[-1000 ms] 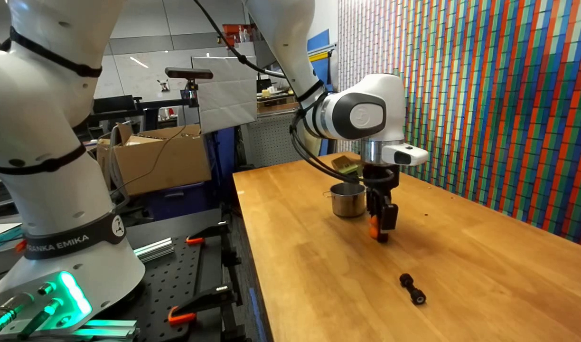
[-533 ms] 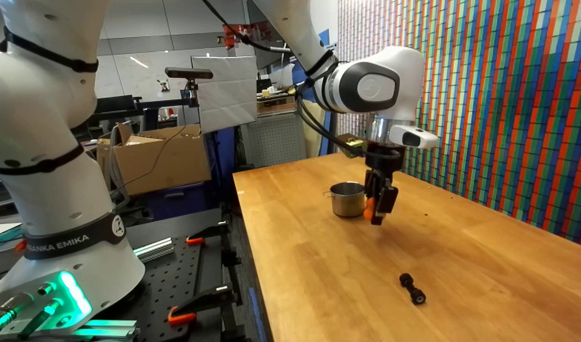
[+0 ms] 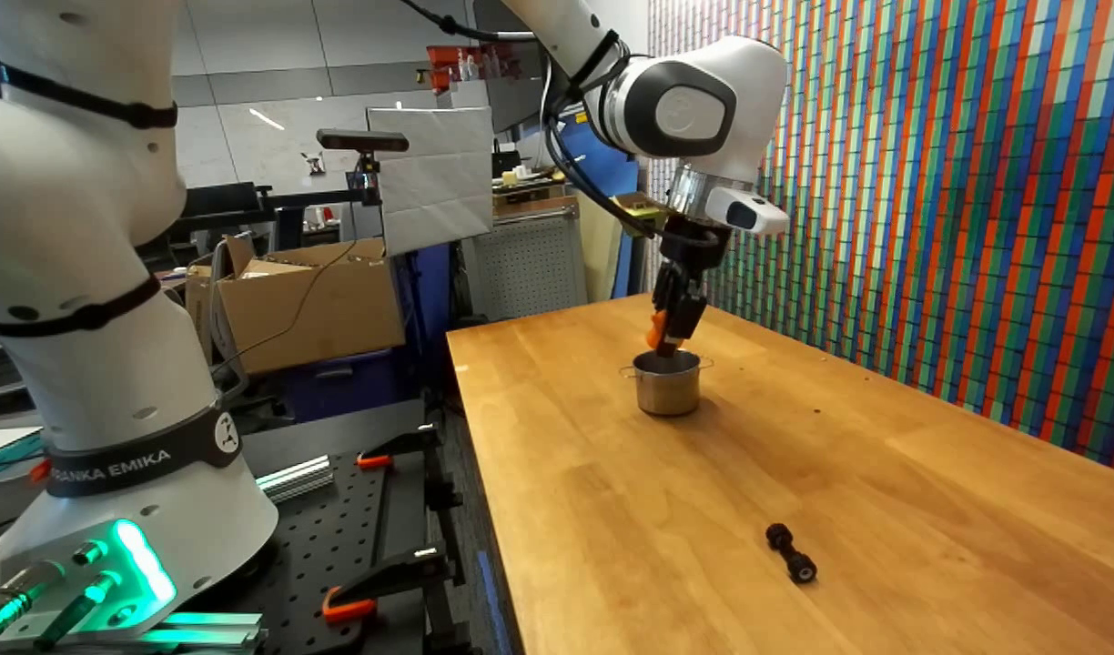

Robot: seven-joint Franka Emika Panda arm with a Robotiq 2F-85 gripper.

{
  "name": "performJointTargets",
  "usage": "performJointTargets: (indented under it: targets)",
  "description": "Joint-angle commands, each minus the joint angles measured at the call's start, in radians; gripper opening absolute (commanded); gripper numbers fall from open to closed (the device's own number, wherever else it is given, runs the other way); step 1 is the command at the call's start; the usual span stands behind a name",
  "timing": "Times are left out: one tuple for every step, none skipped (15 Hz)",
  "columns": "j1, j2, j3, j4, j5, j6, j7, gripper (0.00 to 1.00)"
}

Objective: Put the orange toy in the pot

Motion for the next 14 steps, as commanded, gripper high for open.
performJointTargets:
  targets:
    - [0.017,0.012,0.023,0.012,0.053,0.021,0.003,0.19]
    - [0.023,0.018,0.027,0.015,0.058,0.03,0.007,0.19]
    - [0.03,0.026,0.028,0.02,0.058,0.049,0.013,0.19]
    - [0.035,0.032,0.029,0.023,0.058,0.06,0.014,0.19]
    - [0.041,0.036,0.03,0.025,0.057,0.069,0.018,0.41]
    - [0.045,0.039,0.03,0.022,0.058,0.088,0.023,0.69]
    - [0.048,0.04,0.029,0.02,0.055,0.102,0.023,0.7]
    - [0.058,0.029,0.032,0.002,0.054,0.121,0.035,0.77]
    - [0.062,0.029,0.029,0.002,0.047,0.133,0.04,0.84]
    - [0.066,0.02,0.025,-0.001,0.039,0.14,0.045,0.92]
    - [0.067,0.012,0.024,0.0,0.037,0.138,0.045,0.99]
    - [0.068,-0.003,0.021,-0.002,0.031,0.132,0.046,1.0]
    - [0.064,-0.022,0.02,-0.003,0.024,0.105,0.038,1.0]
    - [0.062,-0.038,0.019,-0.001,0.015,0.074,0.032,1.0]
